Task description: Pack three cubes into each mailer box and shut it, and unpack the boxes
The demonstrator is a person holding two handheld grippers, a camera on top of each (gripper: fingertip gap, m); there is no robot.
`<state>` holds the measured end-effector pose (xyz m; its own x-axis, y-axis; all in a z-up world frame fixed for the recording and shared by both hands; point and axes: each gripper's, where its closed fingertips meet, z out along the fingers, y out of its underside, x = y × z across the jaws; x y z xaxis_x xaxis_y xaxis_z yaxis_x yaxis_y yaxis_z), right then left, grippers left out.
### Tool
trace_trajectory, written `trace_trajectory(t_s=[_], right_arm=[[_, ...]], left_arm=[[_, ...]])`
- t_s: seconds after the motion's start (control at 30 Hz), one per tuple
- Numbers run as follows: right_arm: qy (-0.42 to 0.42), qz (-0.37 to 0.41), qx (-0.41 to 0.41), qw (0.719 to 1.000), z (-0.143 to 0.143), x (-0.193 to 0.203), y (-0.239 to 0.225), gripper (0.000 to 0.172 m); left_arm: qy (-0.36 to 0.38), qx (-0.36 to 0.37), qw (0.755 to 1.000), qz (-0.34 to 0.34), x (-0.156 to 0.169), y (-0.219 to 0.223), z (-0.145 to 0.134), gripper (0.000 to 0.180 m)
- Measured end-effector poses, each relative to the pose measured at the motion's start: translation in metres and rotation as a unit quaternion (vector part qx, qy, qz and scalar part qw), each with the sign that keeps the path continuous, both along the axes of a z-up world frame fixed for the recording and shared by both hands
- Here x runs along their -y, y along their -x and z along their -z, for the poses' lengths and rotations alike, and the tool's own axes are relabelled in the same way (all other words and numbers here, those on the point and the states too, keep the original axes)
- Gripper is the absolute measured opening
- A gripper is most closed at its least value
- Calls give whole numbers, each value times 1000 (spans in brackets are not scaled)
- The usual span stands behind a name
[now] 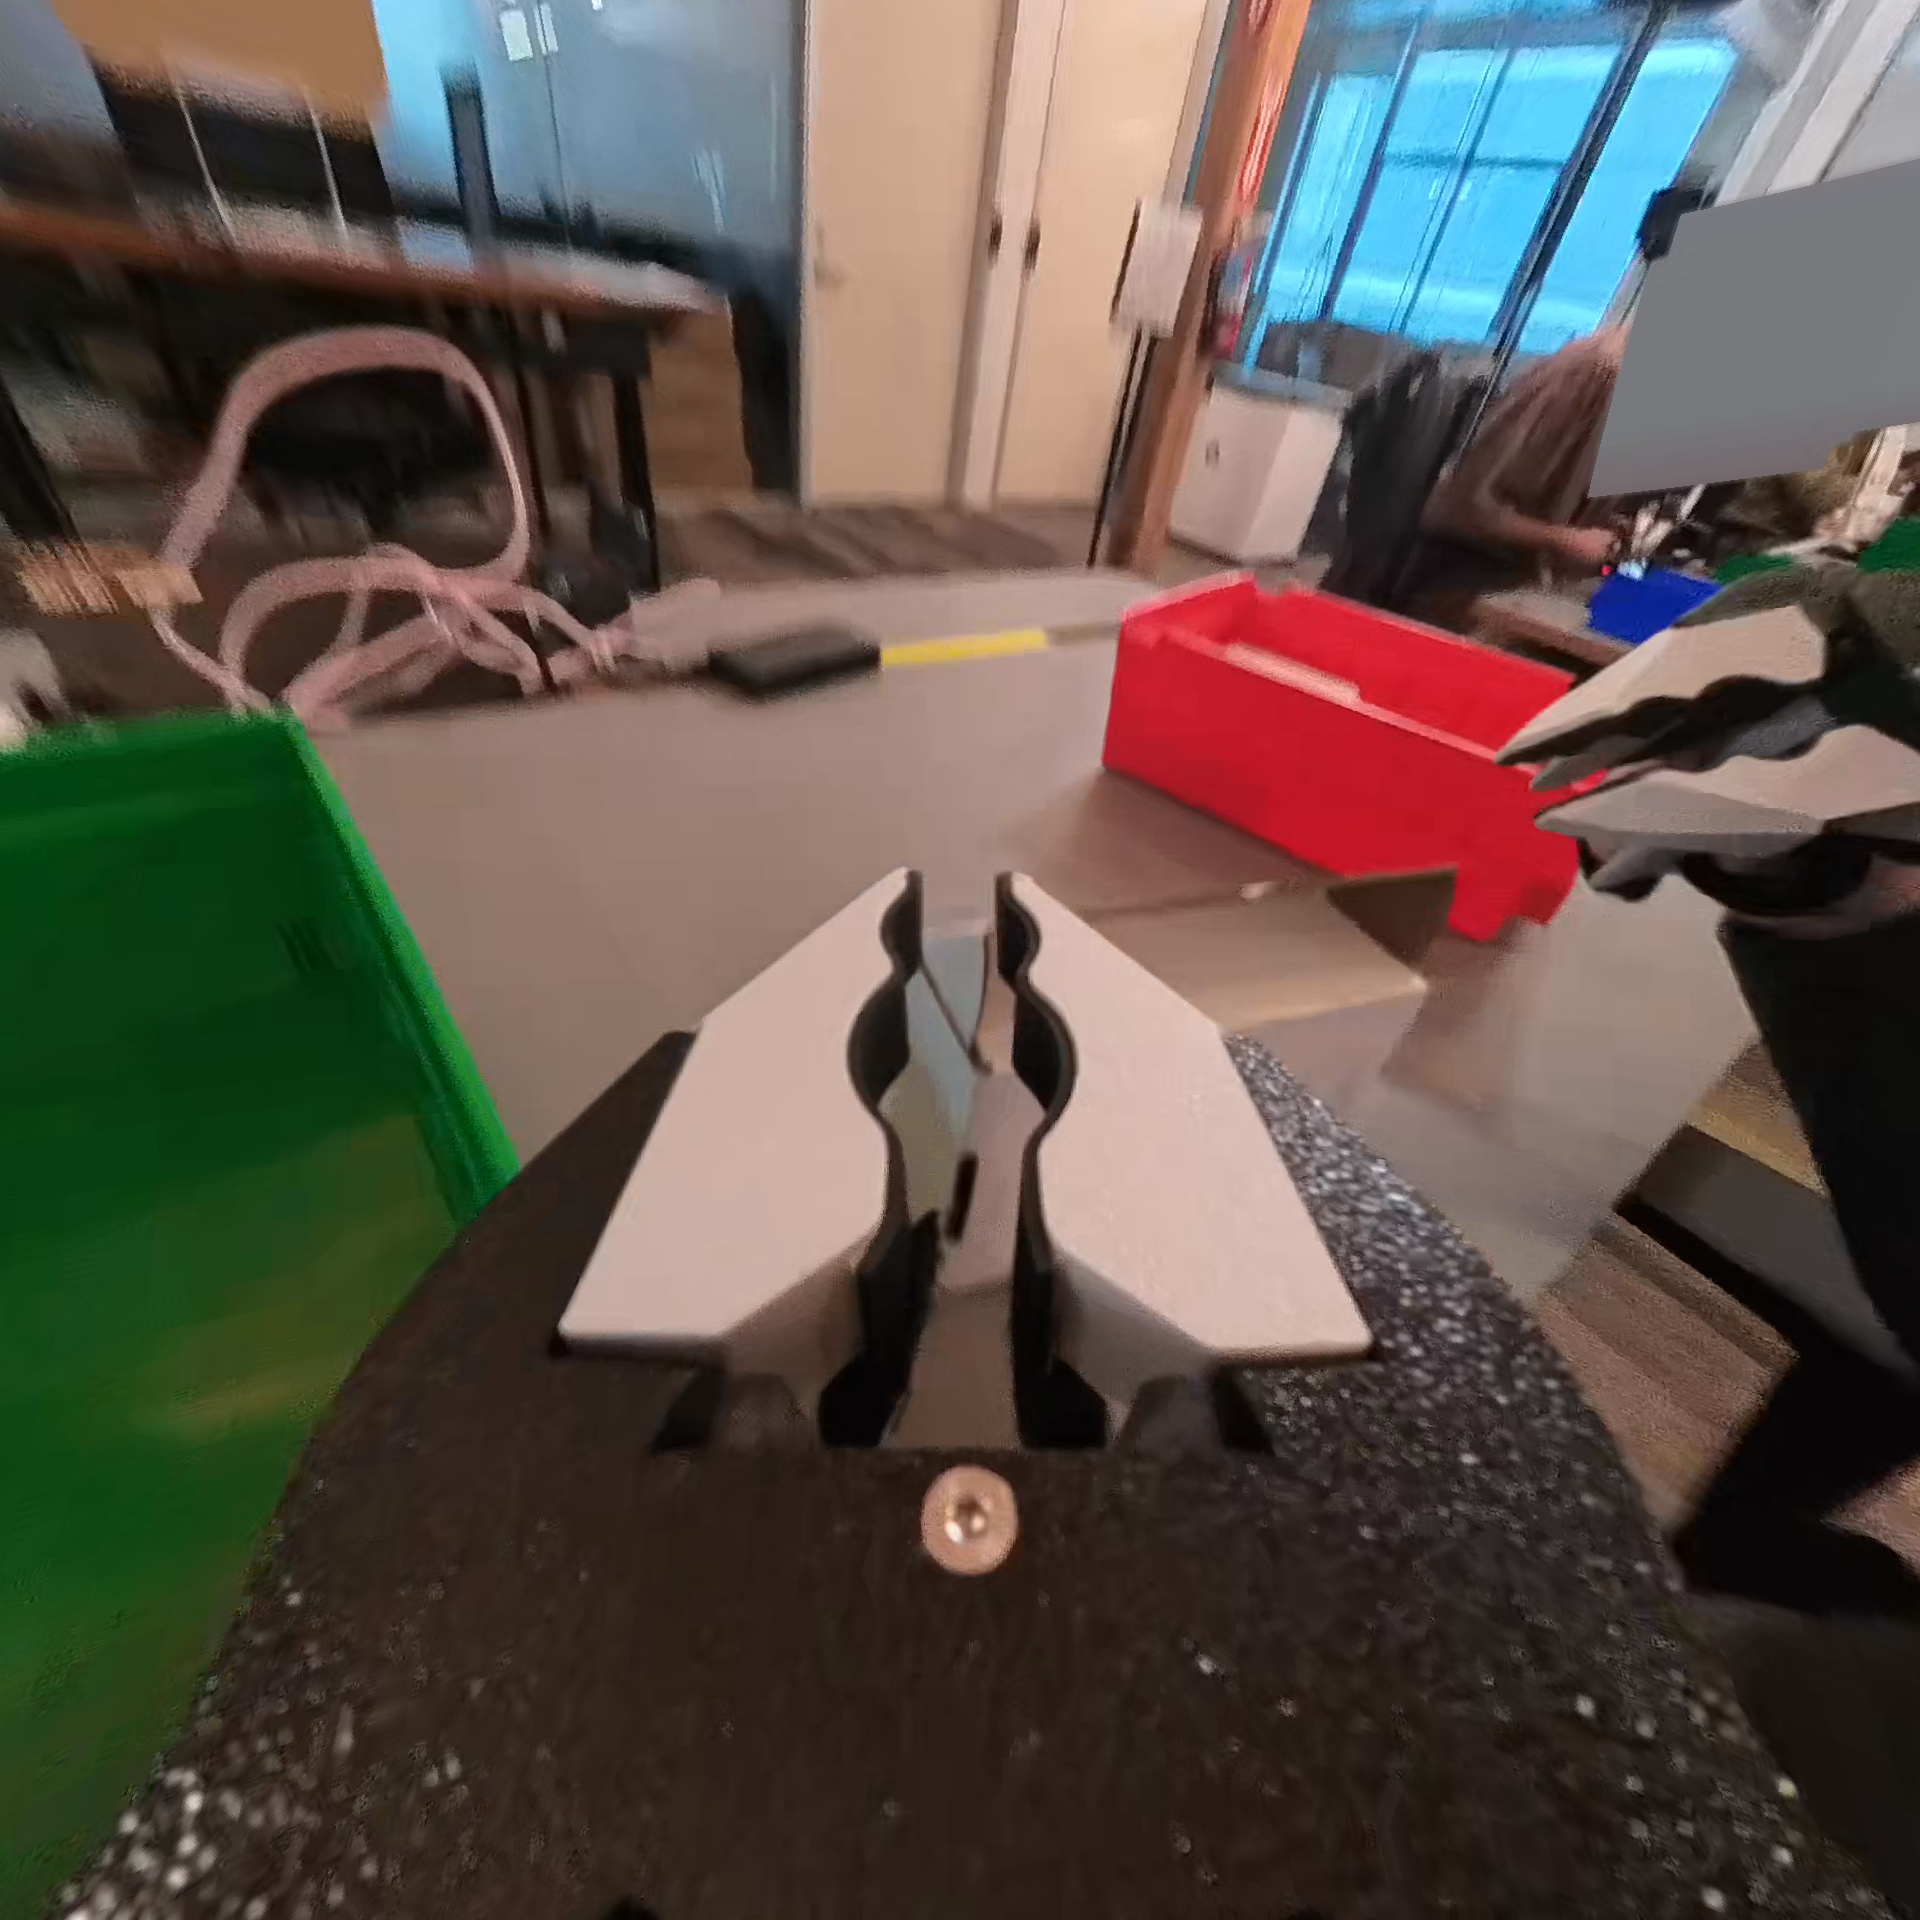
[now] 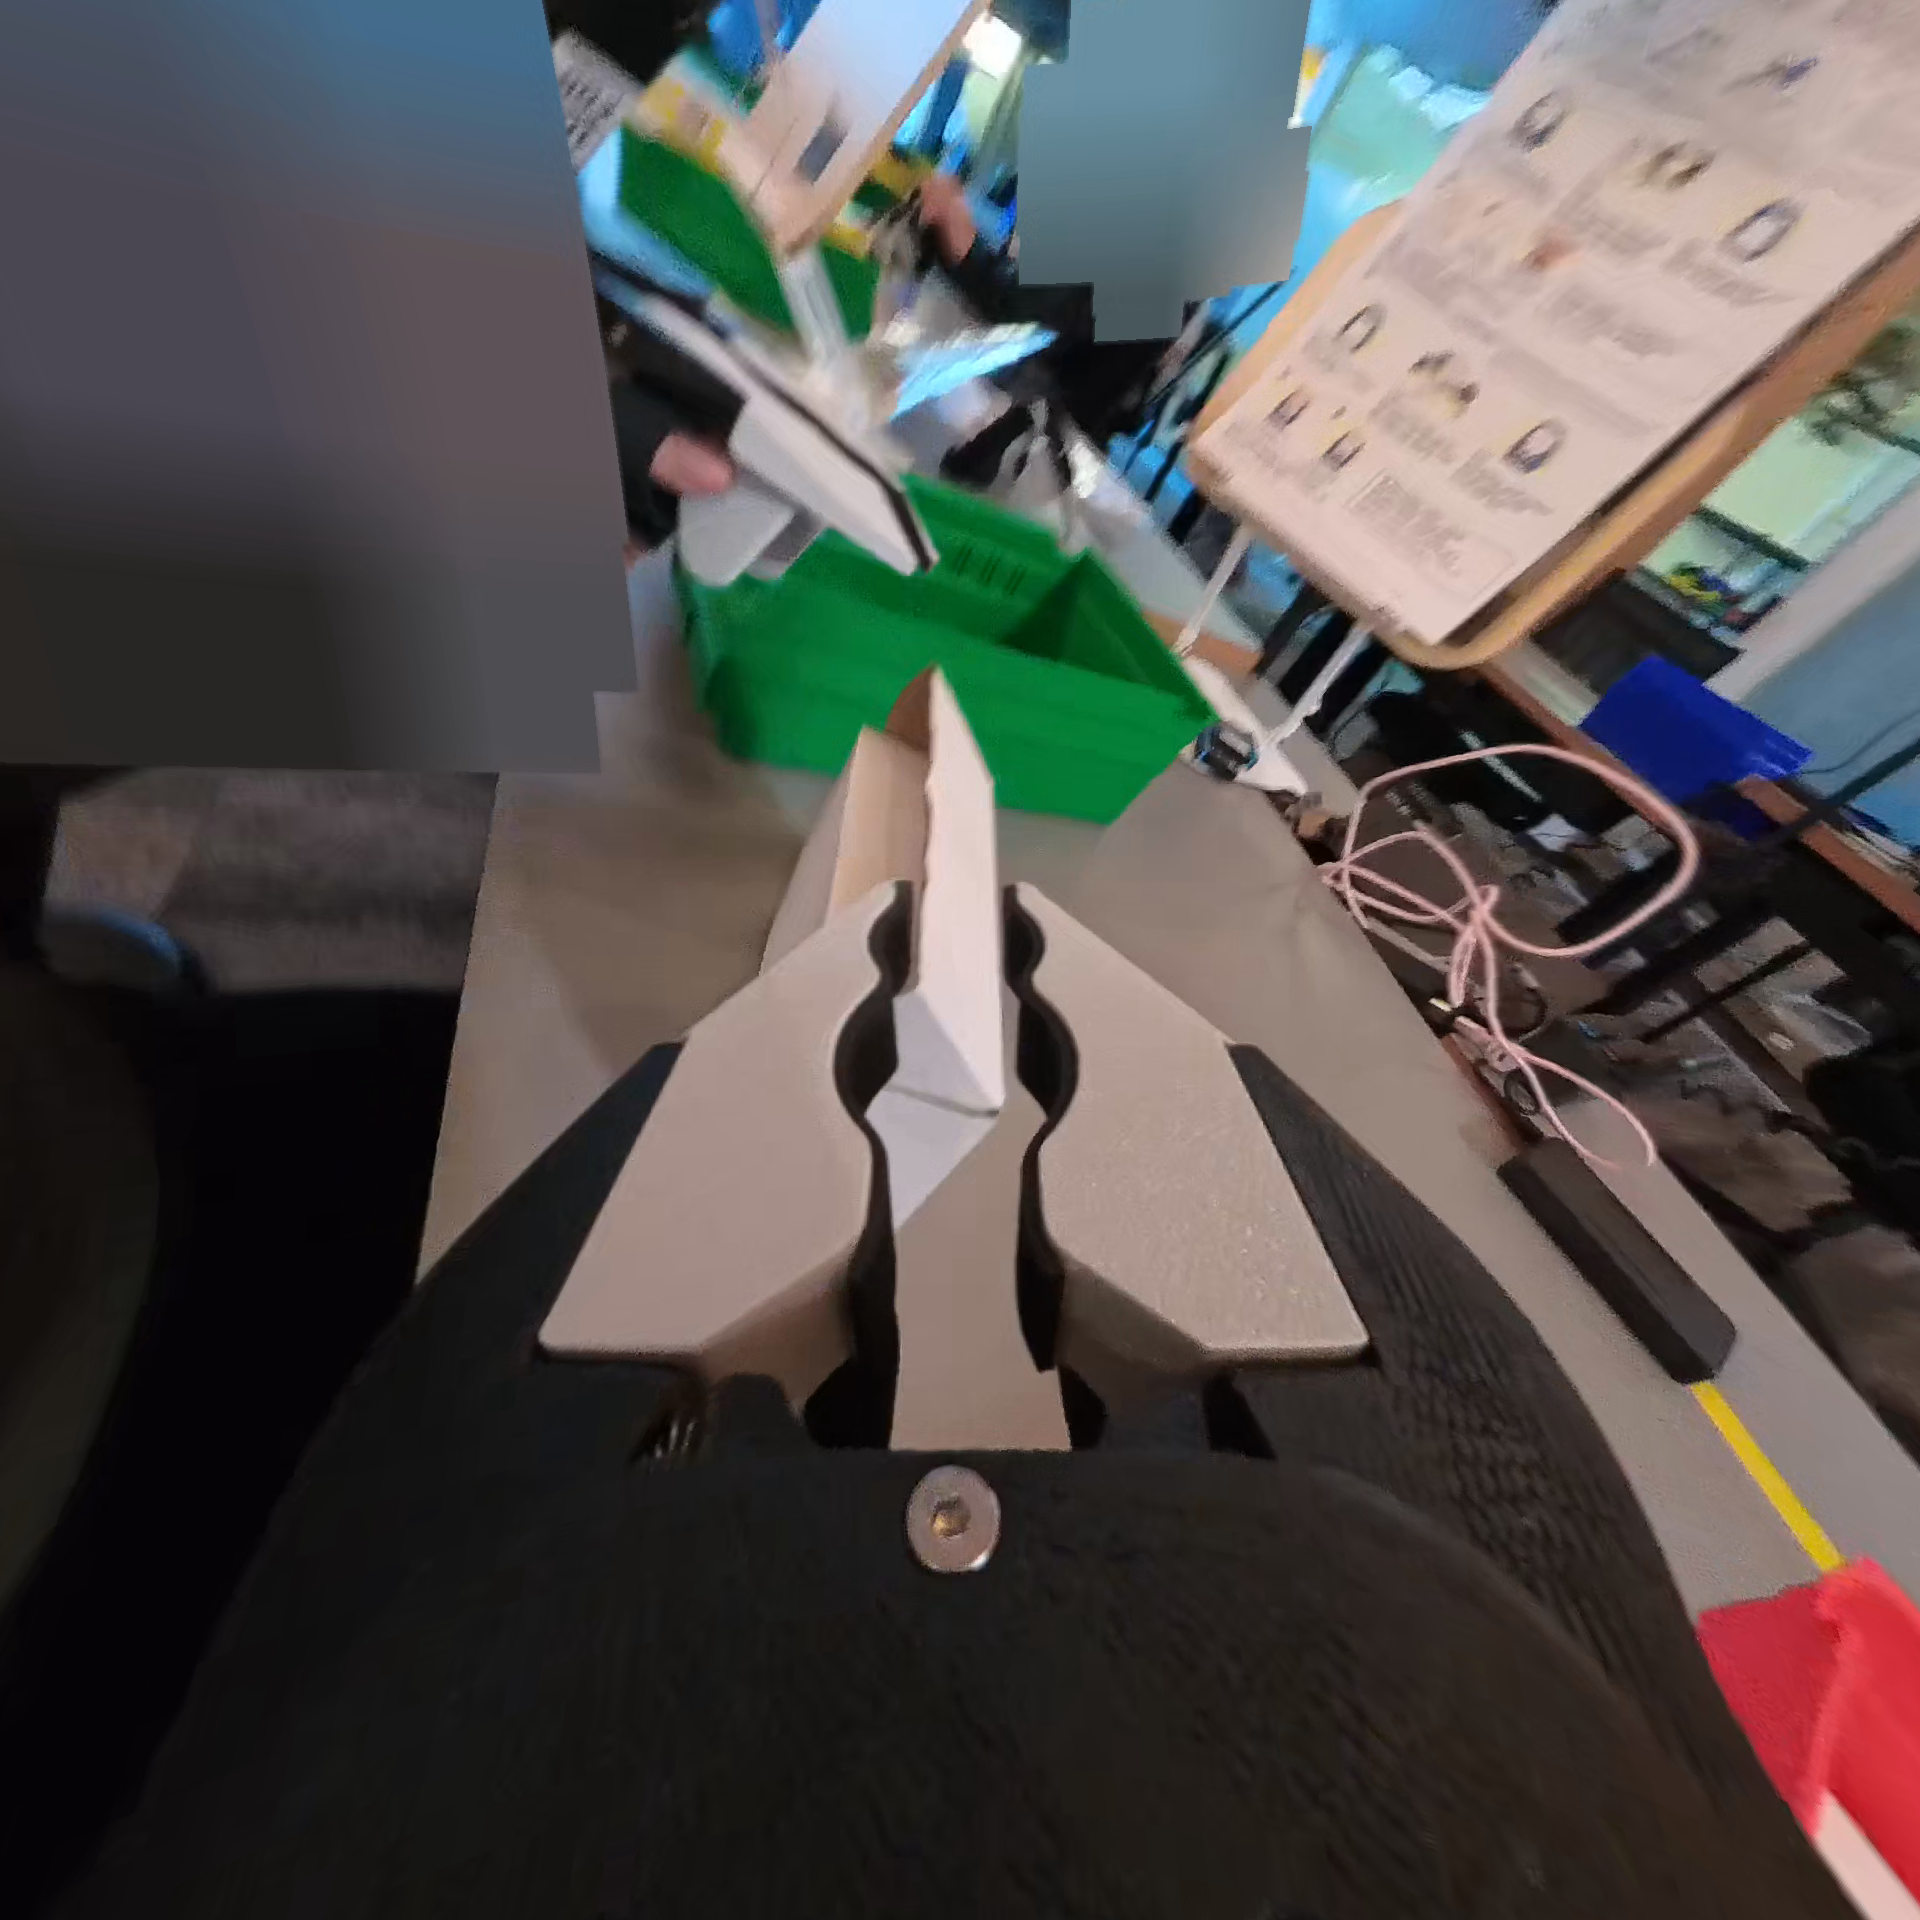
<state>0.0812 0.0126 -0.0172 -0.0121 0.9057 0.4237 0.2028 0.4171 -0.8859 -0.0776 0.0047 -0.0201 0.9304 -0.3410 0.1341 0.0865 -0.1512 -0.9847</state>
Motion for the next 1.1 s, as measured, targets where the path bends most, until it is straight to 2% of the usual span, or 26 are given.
trace_trajectory(t_s=[0.07, 0.1, 0.23, 0.3, 0.47, 0.57, 0.7, 0.77, 0.8, 0.83, 0.87, 0.93, 1.03, 1.1], right_arm=[[16, 36, -28, 999, -9, -7, 8, 8], [14, 56, -21, 998, -6, -11, 14, 6], [8, 92, 37, 995, 24, -14, 37, 0], [26, 95, 28, 995, 26, -14, 41, 0], [104, 59, 85, 989, 49, -4, 41, 0], [133, 50, 106, 984, 59, -2, 41, 0], [148, 52, 107, 982, 59, -2, 41, 0], [130, 52, 103, 985, 56, -3, 41, 0], [118, 62, 100, 986, 52, -5, 40, 5], [112, 73, 86, 987, 45, -8, 40, 41], [117, 79, 68, 988, 36, -9, 40, 62], [128, 82, 60, 987, 27, -10, 45, 89], [119, 88, 154, 977, 40, -14, 63, 106], [100, 77, 244, 962, 53, -16, 78, 107]], left_arm=[[-60, -41, 997, 10, -4, -11, -18, 0], [-72, -66, 995, 27, -8, -22, -19, 0], [-20, -136, 989, 46, -30, -47, 9, 0], [22, -129, 990, 60, -34, -53, 26, 0], [97, -38, 989, 102, -25, -56, 51, 0], [111, 11, 986, 123, -23, -56, 56, 0], [114, -30, 986, 115, -23, -56, 57, 0], [100, -49, 988, 111, -24, -56, 54, 0], [85, -66, 989, 98, -25, -52, 53, 0], [57, -81, 993, 69, -28, -45, 48, 0], [11, -86, 996, 30, -31, -35, 37, 0], [-106, -79, 991, -14, -27, -22, 8, 32], [-266, -50, 959, -85, -10, -4, -30, 34], [-340, -88, 927, -132, 3, 0, -38, 33]])
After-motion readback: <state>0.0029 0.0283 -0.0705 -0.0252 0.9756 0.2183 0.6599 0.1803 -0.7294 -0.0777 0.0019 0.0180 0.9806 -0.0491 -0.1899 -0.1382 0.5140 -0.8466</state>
